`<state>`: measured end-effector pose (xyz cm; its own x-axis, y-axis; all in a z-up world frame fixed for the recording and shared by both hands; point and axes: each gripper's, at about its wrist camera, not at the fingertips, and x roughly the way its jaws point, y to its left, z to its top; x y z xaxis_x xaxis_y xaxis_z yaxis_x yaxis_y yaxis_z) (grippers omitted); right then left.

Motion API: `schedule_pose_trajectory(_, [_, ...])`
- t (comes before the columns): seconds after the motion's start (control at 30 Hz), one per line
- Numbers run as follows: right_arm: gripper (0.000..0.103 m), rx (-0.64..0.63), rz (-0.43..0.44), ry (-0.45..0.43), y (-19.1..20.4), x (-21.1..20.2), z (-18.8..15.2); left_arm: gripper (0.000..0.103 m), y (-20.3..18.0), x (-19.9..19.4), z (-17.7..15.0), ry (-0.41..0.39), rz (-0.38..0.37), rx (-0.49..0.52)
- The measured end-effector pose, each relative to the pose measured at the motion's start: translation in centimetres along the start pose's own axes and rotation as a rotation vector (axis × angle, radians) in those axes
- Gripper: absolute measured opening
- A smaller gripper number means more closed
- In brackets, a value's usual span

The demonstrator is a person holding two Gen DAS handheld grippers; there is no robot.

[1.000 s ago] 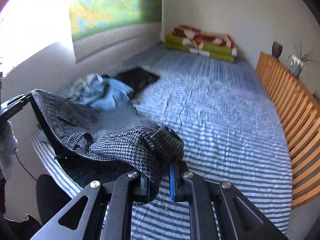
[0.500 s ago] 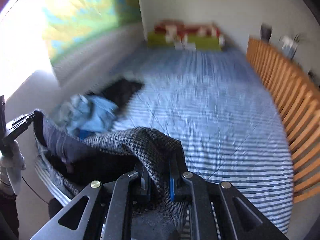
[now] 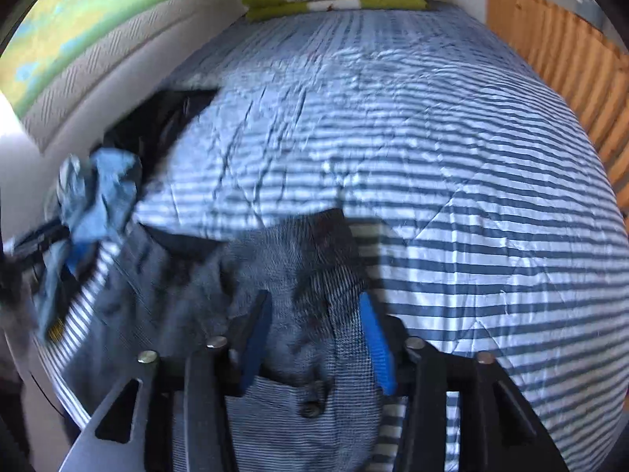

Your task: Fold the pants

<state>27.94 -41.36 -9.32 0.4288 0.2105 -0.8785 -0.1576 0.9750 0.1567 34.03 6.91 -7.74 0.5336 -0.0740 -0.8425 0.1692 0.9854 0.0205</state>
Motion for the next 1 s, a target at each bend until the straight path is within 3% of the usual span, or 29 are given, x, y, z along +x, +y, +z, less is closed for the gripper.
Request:
schedule_pose_trajectory(0.1, [0.048, -0.039, -0.027, 0.031, 0.6, 2.8, -0.2, 0.061, 0.0, 3.7, -1.1, 0.063, 0.023, 0.012])
schedule_pose_trajectory(0.17, [0.048, -0.038, -0.003, 0.049, 1.2, 4.7, 0.2, 0.061, 0.3, 5.8, -1.4, 0.101, -0.023, -0.027])
schedule_pose_trajectory(0.23, [0.056, -0.042, -0.017, 0.068, 1.9, 6.3, 0.8, 0.063, 0.2, 6.8, -1.5, 0.102, -0.015, -0.032])
schedule_pose_trajectory(0.47, [0.056, -0.095, -0.116, 0.112, 3.4, 10.1, 2.3, 0.066, -1.1, 8.5, -1.0, 0.115, -0.023, 0.001])
schedule_pose_trajectory(0.6, [0.038, -0.129, -0.174, 0.119, 4.1, 11.2, 2.1, 0.066, -1.3, 8.9, -0.7, 0.124, -0.024, 0.001])
schedule_pose_trajectory(0.7, [0.016, -0.13, -0.195, 0.1, 3.9, 10.7, 2.2, 0.066, -1.4, 8.7, -0.5, 0.124, -0.018, 0.008])
schedule_pose_trajectory(0.73, [0.003, -0.115, -0.18, 0.096, 3.7, 10.4, 2.2, 0.066, -1.4, 8.6, -0.5, 0.125, -0.018, 0.011])
schedule_pose_trajectory(1.0, [0.002, -0.033, -0.067, 0.022, 0.7, 5.8, 2.1, 0.068, -0.4, 8.0, 0.0, 0.115, -0.025, -0.017])
